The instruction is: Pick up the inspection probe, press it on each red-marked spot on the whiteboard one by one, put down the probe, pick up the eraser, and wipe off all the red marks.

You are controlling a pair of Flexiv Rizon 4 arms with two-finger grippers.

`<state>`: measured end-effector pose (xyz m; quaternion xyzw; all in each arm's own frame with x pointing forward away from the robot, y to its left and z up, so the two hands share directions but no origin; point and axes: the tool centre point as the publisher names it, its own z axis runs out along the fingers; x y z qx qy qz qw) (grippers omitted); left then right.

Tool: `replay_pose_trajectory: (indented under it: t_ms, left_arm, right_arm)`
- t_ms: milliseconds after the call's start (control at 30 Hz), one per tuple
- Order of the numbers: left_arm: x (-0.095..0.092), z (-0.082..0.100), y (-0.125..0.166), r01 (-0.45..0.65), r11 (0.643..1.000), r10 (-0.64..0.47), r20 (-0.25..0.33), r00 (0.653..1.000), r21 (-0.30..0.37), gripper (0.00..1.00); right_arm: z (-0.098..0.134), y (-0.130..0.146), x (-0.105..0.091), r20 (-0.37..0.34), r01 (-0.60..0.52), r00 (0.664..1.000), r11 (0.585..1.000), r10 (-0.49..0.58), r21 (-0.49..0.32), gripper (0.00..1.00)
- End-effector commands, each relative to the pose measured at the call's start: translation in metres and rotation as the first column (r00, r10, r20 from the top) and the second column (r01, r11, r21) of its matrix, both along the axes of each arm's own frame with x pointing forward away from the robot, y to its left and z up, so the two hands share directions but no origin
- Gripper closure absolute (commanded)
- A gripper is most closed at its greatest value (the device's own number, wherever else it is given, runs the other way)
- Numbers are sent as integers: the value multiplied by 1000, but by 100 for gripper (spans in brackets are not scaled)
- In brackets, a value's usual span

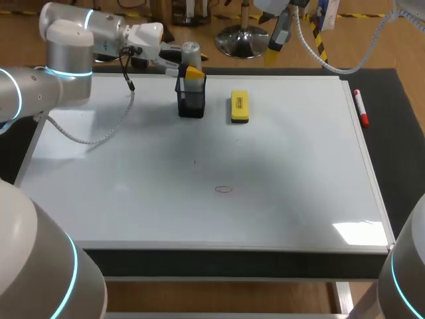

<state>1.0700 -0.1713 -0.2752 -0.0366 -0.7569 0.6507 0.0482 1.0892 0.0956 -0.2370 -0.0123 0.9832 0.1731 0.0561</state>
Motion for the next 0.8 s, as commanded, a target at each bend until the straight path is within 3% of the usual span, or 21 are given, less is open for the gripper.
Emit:
replay_pose_trajectory:
  t_ms: [33,600,633,667,700,733,767,800]
  left_arm:
    - [2,-3,0,7,1000,-7,-1,1000,1,100]
    - [3,-12,6,-2,1000,2,0,1000,5,100]
    - [3,-12,6,-1,1000,1,1,1000,2,78]
    - [3,-12,6,0,1000,0,1,1000,1,64]
    - [3,-12,6,-1,1000,1,2,1000,2,57]
    - [3,-12,7,1,1000,-1,7,1000,-7,58]
    - [3,-12,7,0,1000,0,7,1000,-6,67]
    - [3,-12,7,-1,1000,1,8,1000,-7,67]
  right_arm:
    - [1,0,1,-2,-1,1000,1000,1,-5,0]
    - [1,0,1,-2,-1,1000,1000,1,-5,0]
    - [1,0,1,-2,-1,1000,1000,1,-5,0]
    - [1,0,1,-2,-1,1000,1000,1,-5,0]
    - [1,0,1,-2,-1,1000,1000,1,-5,0]
    - [1,0,1,-2,-1,1000,1000,1,-5,0]
    - [1,0,1,-2,-1,1000,1000,1,-5,0]
    - [1,0,1,-2,-1,1000,1000,1,-5,0]
